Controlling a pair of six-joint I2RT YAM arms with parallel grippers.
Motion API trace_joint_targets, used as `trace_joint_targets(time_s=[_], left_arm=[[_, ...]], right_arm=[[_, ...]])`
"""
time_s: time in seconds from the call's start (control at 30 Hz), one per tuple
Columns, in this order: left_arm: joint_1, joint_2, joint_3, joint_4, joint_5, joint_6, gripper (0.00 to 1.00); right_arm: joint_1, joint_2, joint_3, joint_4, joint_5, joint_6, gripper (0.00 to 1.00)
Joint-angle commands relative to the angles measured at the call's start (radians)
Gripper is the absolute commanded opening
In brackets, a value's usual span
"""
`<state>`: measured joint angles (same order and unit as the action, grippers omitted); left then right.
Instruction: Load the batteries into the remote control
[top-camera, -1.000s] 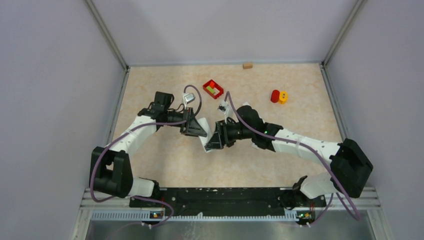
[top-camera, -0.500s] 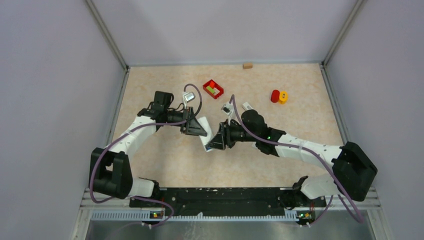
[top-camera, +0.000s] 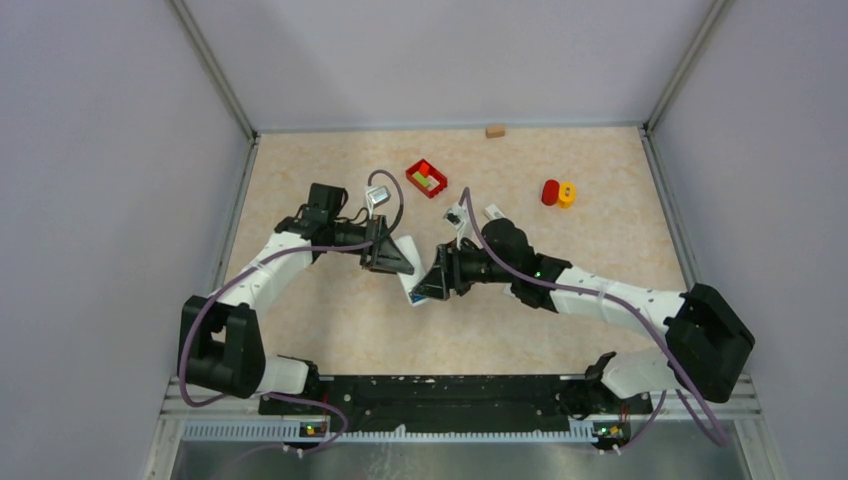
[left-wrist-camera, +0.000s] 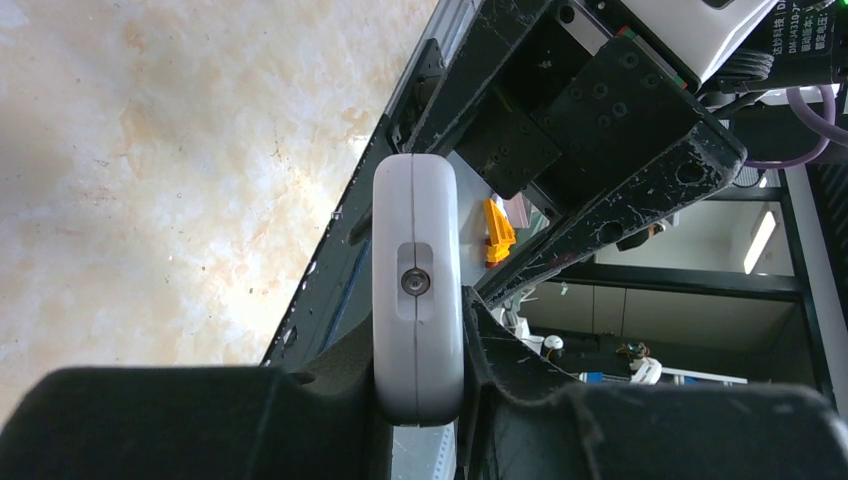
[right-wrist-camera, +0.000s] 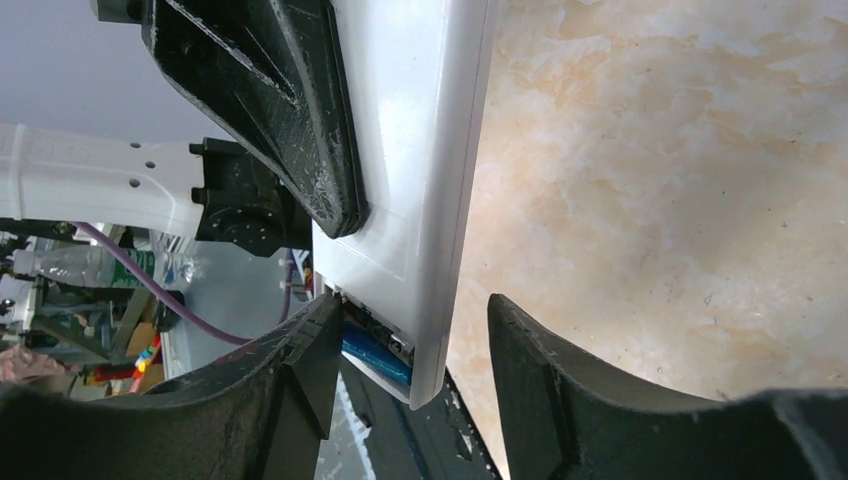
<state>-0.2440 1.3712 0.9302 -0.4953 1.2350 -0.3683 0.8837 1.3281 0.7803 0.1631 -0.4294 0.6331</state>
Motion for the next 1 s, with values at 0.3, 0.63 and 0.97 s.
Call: trace_joint_targets(time_s=[0.3, 0.63, 0.97], left_arm=[[-0.003, -0.02, 0.042, -0.01, 0.034, -0.001, 0.0], [-0.003, -0.026, 0.042, -0.016, 0.032, 0.003, 0.0], [-0.003, -0.027, 0.041, -0.017, 0.03, 0.008, 0.0]], right_arm=[[-0.002, -0.018, 0.041, 0.037, -0.137, -0.013, 0.86], [0.016, 0.067, 0.081, 0.027, -0.151, -0.017, 0.67], [0.016, 0.067, 0.063, 0.07, -0.177, 0.018, 0.71]])
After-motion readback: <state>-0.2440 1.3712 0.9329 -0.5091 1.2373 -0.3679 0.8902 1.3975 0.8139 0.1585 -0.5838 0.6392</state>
